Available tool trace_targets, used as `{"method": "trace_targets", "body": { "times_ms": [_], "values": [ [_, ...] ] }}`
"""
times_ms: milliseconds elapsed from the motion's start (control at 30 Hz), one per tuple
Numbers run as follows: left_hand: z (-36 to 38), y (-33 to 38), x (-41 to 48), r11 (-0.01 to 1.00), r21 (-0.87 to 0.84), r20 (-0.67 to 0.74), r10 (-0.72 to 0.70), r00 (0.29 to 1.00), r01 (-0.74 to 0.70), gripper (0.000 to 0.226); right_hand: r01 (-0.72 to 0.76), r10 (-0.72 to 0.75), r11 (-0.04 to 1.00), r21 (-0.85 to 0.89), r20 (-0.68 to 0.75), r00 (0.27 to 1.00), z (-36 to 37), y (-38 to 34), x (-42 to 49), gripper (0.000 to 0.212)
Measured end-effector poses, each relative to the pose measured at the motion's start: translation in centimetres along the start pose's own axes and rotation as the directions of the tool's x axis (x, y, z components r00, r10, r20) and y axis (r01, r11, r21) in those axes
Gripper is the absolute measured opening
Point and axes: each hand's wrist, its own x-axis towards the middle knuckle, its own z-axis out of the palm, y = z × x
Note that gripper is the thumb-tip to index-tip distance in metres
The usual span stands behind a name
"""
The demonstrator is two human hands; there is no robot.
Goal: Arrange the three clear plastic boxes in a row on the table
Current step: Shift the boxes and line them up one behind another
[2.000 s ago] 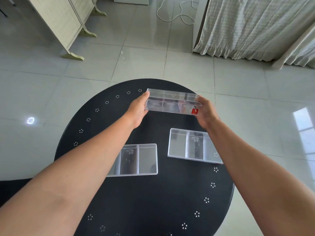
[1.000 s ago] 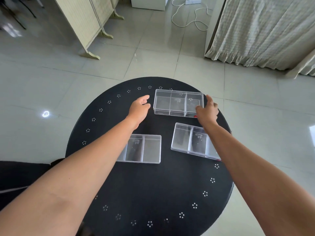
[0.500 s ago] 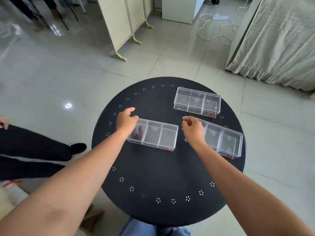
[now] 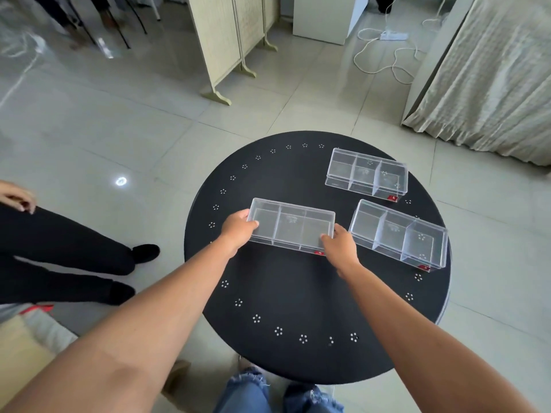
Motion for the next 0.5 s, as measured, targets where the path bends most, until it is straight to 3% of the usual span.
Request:
{"method": "trace_targets", "body": {
  "times_ms": [500],
  "values": [
    [-7.1,-6.2,-1.8,1.000,0.005,-0.108,-0.021,0.994,0.022,0.028,-0.008,0.002,0.996,0.085,0.070,0.998,7.6,-0.4,-5.4,0.038]
  ]
}}
